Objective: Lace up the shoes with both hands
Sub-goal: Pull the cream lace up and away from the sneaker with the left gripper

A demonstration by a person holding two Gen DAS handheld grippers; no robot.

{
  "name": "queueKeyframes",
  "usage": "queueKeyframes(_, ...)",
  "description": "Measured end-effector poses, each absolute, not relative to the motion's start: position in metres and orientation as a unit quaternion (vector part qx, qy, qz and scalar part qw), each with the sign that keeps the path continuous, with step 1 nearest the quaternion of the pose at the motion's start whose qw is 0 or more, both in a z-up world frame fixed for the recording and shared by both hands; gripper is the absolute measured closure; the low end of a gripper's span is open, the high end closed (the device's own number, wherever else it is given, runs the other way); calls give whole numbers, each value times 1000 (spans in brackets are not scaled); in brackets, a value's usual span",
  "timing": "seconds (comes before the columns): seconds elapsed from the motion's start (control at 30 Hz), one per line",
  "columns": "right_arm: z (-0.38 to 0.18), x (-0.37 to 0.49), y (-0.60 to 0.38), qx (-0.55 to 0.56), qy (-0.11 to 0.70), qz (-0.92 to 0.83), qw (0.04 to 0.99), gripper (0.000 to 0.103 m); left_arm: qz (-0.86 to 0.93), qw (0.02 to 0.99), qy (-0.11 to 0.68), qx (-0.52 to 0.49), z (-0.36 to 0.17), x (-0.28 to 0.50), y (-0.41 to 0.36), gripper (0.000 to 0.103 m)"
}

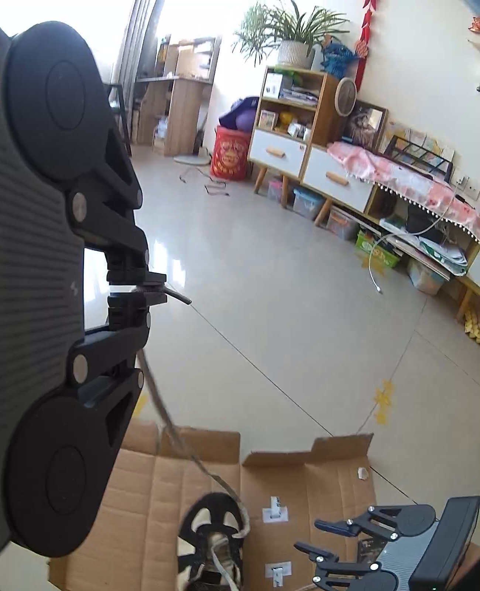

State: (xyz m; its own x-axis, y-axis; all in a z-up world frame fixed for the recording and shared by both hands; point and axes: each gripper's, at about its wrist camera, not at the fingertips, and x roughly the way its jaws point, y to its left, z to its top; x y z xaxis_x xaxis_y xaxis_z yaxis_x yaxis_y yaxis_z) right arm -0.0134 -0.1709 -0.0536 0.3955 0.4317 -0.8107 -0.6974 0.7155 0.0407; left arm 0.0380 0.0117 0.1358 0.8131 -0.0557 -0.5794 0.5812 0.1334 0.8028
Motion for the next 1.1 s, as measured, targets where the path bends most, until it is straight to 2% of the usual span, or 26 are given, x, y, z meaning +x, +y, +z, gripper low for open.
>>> queueKeyframes(0.27,-30,-14,-161,-151,409,352,828,68,-192,692,230,657,173,19,34,101)
queueKeyframes(0.87,13,-19,-117,-168,375,385,826,60,-174,629,275,706,211,-36,79,101)
queueKeyframes(1.1,16,-20,-95,-182,380,396,816,57,-195,591,302,722,199,-65,88,101)
